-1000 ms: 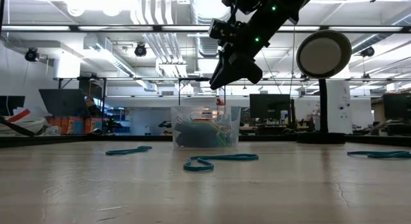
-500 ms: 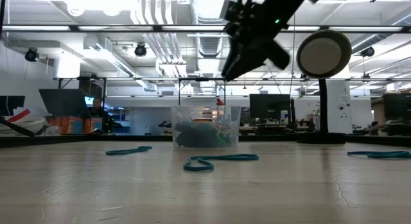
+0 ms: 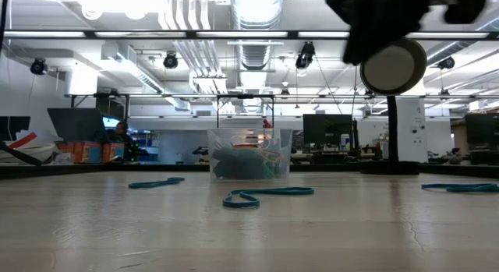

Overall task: Pick and place rubber bands into bin
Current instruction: Put the blue rubber band into the transparent bin

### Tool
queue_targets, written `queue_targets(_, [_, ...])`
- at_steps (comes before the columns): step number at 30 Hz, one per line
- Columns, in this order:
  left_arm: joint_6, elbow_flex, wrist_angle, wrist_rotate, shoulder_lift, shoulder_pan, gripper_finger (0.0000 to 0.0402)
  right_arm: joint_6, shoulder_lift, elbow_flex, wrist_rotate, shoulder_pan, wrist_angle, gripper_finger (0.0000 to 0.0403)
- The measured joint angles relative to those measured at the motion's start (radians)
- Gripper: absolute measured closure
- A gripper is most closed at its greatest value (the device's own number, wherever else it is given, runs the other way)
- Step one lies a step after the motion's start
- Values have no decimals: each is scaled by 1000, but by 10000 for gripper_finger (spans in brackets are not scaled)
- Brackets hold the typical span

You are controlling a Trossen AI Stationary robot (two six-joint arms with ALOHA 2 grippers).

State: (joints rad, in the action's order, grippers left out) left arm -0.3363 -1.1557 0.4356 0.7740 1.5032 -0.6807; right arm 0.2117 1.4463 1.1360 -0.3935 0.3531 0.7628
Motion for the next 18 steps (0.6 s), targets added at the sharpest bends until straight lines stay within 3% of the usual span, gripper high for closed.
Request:
queue_targets(10, [1,0,-1,0,0,0,270,-290,-9,-147,2,141,72,332])
queue_targets(18, [1,0,-10,0,0,0,270,-491,-11,-292,35,184,52,332])
